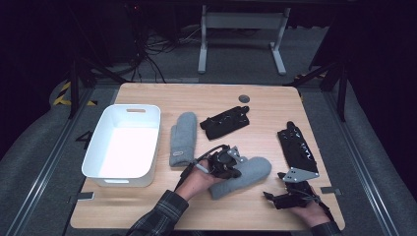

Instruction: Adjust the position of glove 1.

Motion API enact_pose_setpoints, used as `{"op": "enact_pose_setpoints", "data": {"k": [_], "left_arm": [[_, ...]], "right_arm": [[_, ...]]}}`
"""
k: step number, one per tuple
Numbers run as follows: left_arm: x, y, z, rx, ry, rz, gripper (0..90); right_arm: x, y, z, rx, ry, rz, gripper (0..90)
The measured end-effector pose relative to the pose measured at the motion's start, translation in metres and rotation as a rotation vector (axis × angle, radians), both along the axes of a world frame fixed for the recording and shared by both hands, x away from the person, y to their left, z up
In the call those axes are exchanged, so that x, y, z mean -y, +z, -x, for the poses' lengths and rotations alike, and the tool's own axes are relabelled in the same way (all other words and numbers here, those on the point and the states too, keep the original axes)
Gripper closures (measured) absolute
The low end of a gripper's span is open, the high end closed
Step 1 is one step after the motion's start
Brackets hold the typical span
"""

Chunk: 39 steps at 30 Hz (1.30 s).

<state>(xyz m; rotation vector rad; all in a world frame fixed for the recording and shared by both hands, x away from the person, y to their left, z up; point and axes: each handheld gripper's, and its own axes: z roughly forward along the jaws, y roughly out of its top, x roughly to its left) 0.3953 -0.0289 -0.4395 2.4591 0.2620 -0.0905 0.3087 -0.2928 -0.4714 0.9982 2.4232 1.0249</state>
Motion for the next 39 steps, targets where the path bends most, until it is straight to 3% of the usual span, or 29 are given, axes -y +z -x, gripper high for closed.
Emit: {"op": "enact_pose_setpoints", "data": {"k": [2,8,13,20,24,30,33,35,39], "left_arm": [[-0.001,0.000,0.009,0.006,-0.015,0.001,90.0],[-0.002,0.000,0.017,0.019,-0.010,0.017,90.0],[-0.013,0.011,0.010,0.049,0.062,0.046,89.2],[-0.043,0.026,-0.010,0.103,0.255,0.054,85.5],[-0.062,0.030,-0.023,0.105,0.388,0.072,77.8],[-0.083,0.032,-0.042,0.131,0.526,0.028,59.9],[-0.091,0.031,-0.049,0.136,0.600,0.022,58.3],[-0.094,0.027,-0.054,0.116,0.641,0.017,56.6],[-0.094,0.022,-0.061,0.153,0.711,-0.039,53.2]], "right_arm": [[0.000,0.000,0.000,0.000,0.000,0.000,10.0],[0.000,0.000,0.000,0.000,0.000,0.000,10.0],[0.000,0.000,0.000,0.000,0.000,0.000,10.0],[0.000,0.000,0.000,0.000,0.001,0.000,10.0],[0.000,0.000,0.000,0.001,0.000,0.000,10.0],[0.000,0.000,0.000,0.001,0.001,0.000,10.1],[0.000,0.000,0.000,0.001,0.001,0.001,10.1],[0.000,0.000,0.000,0.001,0.001,0.000,10.1],[0.000,0.000,0.000,0.001,0.001,0.001,10.1]]}}
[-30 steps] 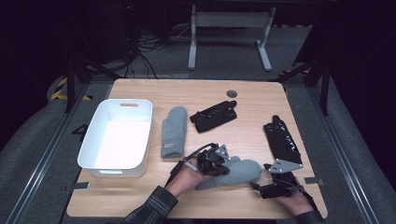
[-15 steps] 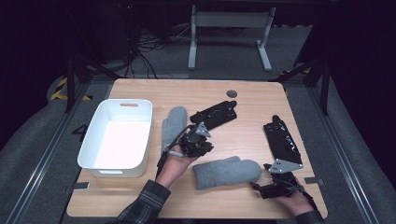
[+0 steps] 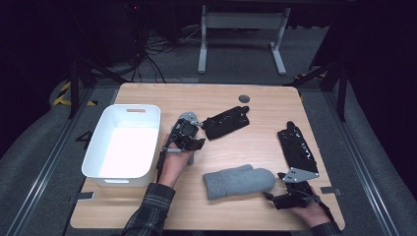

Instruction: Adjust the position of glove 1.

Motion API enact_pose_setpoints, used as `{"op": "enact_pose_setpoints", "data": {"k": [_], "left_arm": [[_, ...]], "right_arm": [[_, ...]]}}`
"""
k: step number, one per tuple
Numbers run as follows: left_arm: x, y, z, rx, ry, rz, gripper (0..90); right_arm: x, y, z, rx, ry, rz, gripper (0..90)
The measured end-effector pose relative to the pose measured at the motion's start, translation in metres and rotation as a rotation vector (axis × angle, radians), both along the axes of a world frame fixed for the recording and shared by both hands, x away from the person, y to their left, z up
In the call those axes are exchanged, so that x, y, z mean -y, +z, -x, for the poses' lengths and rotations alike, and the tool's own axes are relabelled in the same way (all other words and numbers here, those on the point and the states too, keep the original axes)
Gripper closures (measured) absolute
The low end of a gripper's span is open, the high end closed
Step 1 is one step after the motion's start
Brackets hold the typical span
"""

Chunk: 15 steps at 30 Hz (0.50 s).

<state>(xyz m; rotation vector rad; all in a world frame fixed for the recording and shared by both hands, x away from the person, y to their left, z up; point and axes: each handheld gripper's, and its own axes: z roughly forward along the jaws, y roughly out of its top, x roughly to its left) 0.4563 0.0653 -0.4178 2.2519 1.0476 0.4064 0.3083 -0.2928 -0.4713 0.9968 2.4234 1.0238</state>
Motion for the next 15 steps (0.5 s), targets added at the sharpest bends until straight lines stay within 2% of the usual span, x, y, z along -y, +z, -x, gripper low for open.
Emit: {"op": "enact_pose_setpoints", "data": {"k": [2,4,9,11,13,14,15], "left_arm": [[0.000,-0.002,-0.003,0.021,0.030,-0.024,52.5],[-0.002,-0.005,-0.007,0.024,0.060,-0.038,51.8],[-0.005,-0.020,-0.019,-0.030,0.100,-0.061,50.0],[-0.006,-0.023,-0.021,-0.041,0.106,-0.056,51.3],[-0.006,-0.024,-0.022,-0.039,0.112,-0.062,57.0],[-0.006,-0.026,-0.023,-0.038,0.109,-0.052,59.3],[-0.007,-0.027,-0.023,-0.039,0.111,-0.053,68.0]], "right_arm": [[0.000,0.000,0.000,0.001,0.000,0.000,10.2],[0.000,0.000,0.000,0.001,0.001,0.000,10.3],[0.000,0.000,0.000,0.000,0.002,-0.001,10.3],[0.000,0.000,0.000,0.000,0.003,-0.001,10.3],[0.000,0.000,0.000,0.000,0.003,-0.001,10.3],[0.000,0.000,0.000,0.000,0.003,-0.001,10.3],[0.000,0.000,0.000,0.000,0.002,-0.001,10.3]]}}
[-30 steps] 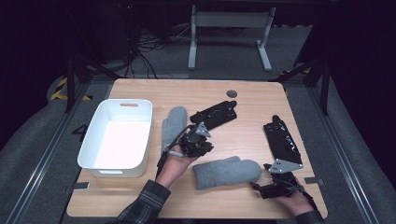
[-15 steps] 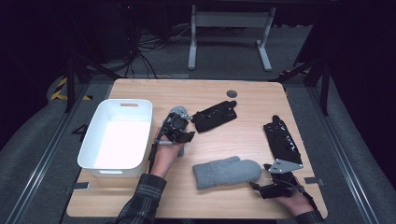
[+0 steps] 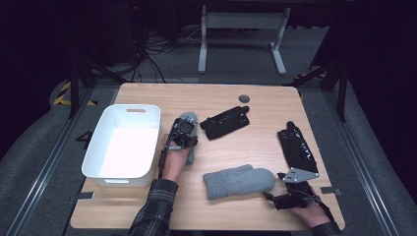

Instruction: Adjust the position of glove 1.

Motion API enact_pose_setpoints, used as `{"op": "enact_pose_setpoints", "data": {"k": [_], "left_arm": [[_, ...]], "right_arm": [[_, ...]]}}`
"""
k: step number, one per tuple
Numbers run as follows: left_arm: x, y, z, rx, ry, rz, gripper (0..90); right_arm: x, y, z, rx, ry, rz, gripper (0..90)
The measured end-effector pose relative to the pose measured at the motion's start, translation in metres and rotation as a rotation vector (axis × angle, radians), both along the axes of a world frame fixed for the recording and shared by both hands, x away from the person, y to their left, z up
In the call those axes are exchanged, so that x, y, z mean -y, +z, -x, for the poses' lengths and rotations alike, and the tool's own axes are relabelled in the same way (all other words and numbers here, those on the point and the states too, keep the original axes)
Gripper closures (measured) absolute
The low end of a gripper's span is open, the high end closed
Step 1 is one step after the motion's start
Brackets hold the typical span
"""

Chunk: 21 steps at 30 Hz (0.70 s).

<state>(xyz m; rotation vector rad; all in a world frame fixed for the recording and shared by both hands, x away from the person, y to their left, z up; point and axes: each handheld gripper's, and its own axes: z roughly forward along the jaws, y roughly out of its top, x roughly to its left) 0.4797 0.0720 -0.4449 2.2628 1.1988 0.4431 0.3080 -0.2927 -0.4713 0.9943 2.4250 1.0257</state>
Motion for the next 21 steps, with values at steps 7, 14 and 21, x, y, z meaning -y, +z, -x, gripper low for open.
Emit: {"op": "enact_pose_setpoints", "data": {"k": [7,14,21], "left_arm": [[-0.007,0.001,-0.002,-0.014,0.014,0.051,85.8],[-0.006,0.013,0.006,0.013,0.001,0.057,86.7],[-0.006,0.032,0.017,0.040,-0.035,0.082,86.9]], "right_arm": [[0.000,0.000,0.000,0.000,0.000,0.000,10.4],[0.000,0.000,0.000,0.000,0.000,0.000,10.4],[0.000,0.000,0.000,0.000,0.001,0.000,10.4]]}}
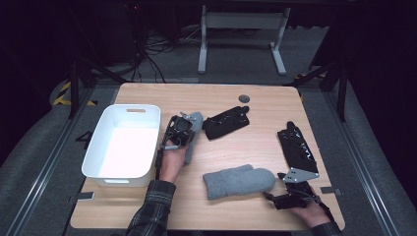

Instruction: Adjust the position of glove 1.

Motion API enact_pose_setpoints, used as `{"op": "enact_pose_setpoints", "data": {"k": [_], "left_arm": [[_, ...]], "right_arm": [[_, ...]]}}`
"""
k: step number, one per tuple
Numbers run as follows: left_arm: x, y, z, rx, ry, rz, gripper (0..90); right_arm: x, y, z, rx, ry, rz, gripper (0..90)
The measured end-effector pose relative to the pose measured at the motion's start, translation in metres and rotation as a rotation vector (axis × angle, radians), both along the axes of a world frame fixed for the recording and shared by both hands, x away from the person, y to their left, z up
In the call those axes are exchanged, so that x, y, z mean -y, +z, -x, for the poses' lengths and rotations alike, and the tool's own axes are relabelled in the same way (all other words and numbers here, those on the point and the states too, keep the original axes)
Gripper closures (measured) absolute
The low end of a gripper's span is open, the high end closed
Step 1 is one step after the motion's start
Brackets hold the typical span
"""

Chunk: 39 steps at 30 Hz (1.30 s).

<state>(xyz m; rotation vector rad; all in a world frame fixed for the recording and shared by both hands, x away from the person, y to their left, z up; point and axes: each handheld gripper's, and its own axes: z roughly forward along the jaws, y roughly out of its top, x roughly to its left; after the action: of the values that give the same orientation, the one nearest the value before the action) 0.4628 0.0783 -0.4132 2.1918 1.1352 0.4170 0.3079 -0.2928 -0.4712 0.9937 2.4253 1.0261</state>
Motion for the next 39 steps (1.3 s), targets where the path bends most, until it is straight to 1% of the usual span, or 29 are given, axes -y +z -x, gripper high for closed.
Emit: {"op": "enact_pose_setpoints", "data": {"k": [1,3,5,8,9,11,16,18,19,21,24,25,27,31,32,33,34,36,37,39], "left_arm": [[0.000,0.004,0.002,0.006,-0.009,0.011,86.9],[0.000,0.009,0.005,0.013,-0.026,0.009,86.9],[0.000,0.014,0.008,0.016,-0.046,0.028,86.9],[0.001,0.022,0.012,0.024,-0.072,0.039,86.9],[0.001,0.024,0.014,0.030,-0.082,0.051,86.9],[0.002,0.028,0.017,0.031,-0.109,0.057,86.9],[0.006,0.040,0.023,0.051,-0.186,0.088,86.9],[0.008,0.041,0.023,0.040,-0.212,0.109,86.9],[0.009,0.043,0.024,0.040,-0.238,0.115,86.9],[0.011,0.043,0.024,0.033,-0.276,0.143,86.9],[0.015,0.042,0.024,0.027,-0.317,0.160,86.9],[0.016,0.042,0.024,0.021,-0.339,0.163,86.9],[0.017,0.041,0.024,0.013,-0.363,0.186,86.9],[0.019,0.040,0.024,-0.002,-0.415,0.215,87.0],[0.019,0.040,0.024,-0.002,-0.415,0.215,86.9],[0.020,0.039,0.023,-0.017,-0.450,0.236,86.9],[0.021,0.039,0.024,-0.017,-0.458,0.246,86.9],[0.022,0.040,0.025,-0.018,-0.481,0.258,86.9],[0.022,0.040,0.025,-0.018,-0.481,0.258,86.9],[0.025,0.041,0.027,-0.018,-0.509,0.266,86.9]], "right_arm": [[0.000,0.000,0.000,0.000,0.000,0.000,10.4],[0.000,0.000,0.000,0.000,0.000,0.000,10.4],[0.000,0.000,0.000,0.000,0.000,0.000,10.4],[0.000,0.000,0.000,0.000,0.000,0.000,10.4],[0.000,0.000,0.000,0.000,0.000,0.000,10.4],[0.000,0.000,0.000,0.000,0.000,0.000,10.4],[0.000,0.000,0.000,0.000,0.000,0.000,10.4],[0.000,0.000,0.000,0.000,0.000,0.000,10.4],[0.000,0.000,0.000,0.000,0.000,0.000,10.4],[0.000,0.000,0.000,-0.001,0.001,0.000,10.4],[0.000,0.000,0.000,0.000,0.001,0.000,10.4],[0.000,0.000,0.000,0.000,0.001,-0.001,10.4],[0.000,0.000,0.000,0.000,0.001,-0.001,10.4],[0.000,0.000,0.000,0.000,0.001,-0.001,10.4],[0.000,0.000,0.000,0.000,0.001,-0.001,10.4],[0.000,0.000,0.000,0.000,0.001,-0.001,10.5],[0.000,0.000,0.000,-0.001,0.001,-0.001,10.5],[0.000,0.000,0.000,-0.001,0.001,-0.001,10.5],[0.000,0.000,0.000,-0.001,0.001,-0.001,10.5],[0.000,0.000,0.000,0.000,0.001,-0.002,10.5]]}}
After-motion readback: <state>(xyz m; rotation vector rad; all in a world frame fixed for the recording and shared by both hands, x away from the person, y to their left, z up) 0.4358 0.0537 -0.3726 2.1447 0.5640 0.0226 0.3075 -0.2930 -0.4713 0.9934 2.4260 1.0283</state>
